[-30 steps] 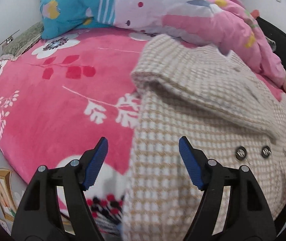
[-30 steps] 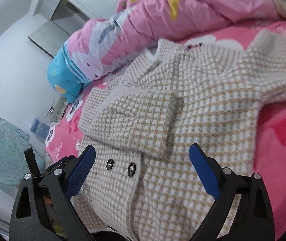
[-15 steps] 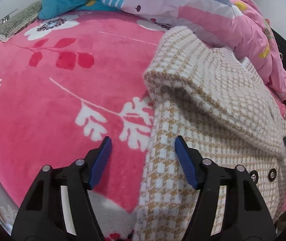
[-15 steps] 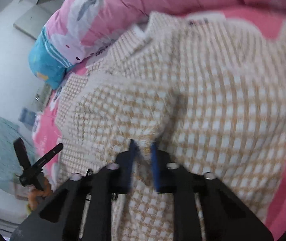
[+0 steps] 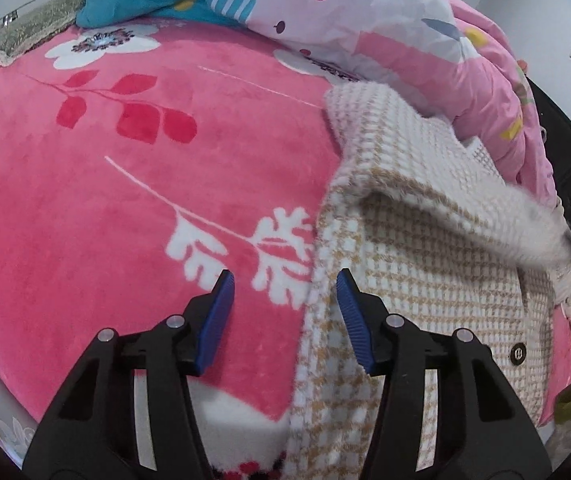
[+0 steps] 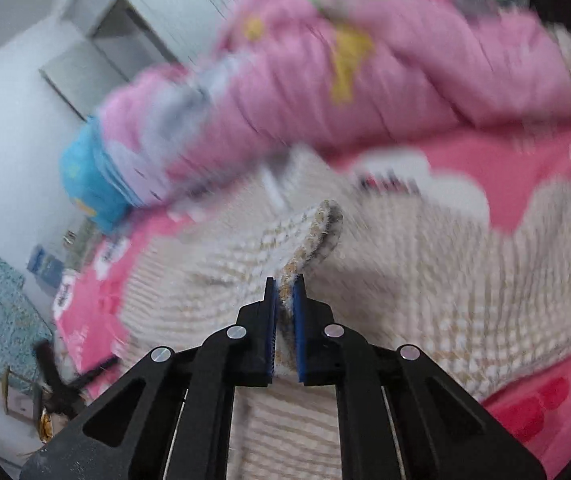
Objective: Fold large clothes
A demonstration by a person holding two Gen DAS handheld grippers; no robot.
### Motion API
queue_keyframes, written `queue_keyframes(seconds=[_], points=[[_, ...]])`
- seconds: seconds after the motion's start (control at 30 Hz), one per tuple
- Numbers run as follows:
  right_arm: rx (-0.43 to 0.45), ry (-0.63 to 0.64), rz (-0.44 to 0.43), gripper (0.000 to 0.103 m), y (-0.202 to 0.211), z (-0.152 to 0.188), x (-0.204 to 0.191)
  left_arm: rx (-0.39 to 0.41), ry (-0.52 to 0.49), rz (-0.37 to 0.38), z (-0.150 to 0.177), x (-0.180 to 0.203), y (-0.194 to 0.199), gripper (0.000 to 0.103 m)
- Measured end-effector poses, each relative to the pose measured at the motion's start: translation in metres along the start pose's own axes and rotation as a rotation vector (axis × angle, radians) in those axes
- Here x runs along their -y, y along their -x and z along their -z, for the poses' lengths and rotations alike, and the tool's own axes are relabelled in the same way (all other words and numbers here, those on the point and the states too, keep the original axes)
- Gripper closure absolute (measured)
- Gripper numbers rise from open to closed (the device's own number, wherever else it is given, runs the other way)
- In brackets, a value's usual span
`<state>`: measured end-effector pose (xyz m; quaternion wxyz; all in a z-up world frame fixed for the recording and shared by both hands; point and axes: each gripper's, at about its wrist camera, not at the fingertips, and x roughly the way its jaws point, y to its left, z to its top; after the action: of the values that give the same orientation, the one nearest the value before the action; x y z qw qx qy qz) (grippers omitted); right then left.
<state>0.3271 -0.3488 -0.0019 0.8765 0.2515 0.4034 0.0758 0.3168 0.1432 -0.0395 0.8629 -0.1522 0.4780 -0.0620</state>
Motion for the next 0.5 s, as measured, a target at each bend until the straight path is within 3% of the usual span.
queue_keyframes(seconds=[0.03,0.1,0.17,0.2,0.4,0.5], points=[[-0.051,-0.058,0.001,0.091,-0.011,0.007,0.016,-0.005,0.007,0.018,-0.004,-0.002,-0.002,0.053],[-0.066,-0.106,-0.030,0.087,-0.011,0.018,0.030,-0.030,0.019,0.064,-0.015,-0.003,-0.012,0.051],[-0.033,-0.117,-0.041,0.061,0.002,0.027,0.037,-0.066,0.034,0.102,-0.026,-0.006,-0.026,0.051],[-0.012,-0.111,-0.040,0.057,0.010,0.031,0.039,-0.080,0.042,0.125,-0.033,-0.008,-0.035,0.051],[0.032,-0.059,0.011,0.055,0.050,0.052,0.047,-0.093,-0.048,0.123,-0.052,0.007,-0.062,0.051],[0.035,-0.048,0.040,0.055,0.058,0.063,0.052,-0.068,-0.145,0.067,-0.052,0.027,-0.068,0.054]])
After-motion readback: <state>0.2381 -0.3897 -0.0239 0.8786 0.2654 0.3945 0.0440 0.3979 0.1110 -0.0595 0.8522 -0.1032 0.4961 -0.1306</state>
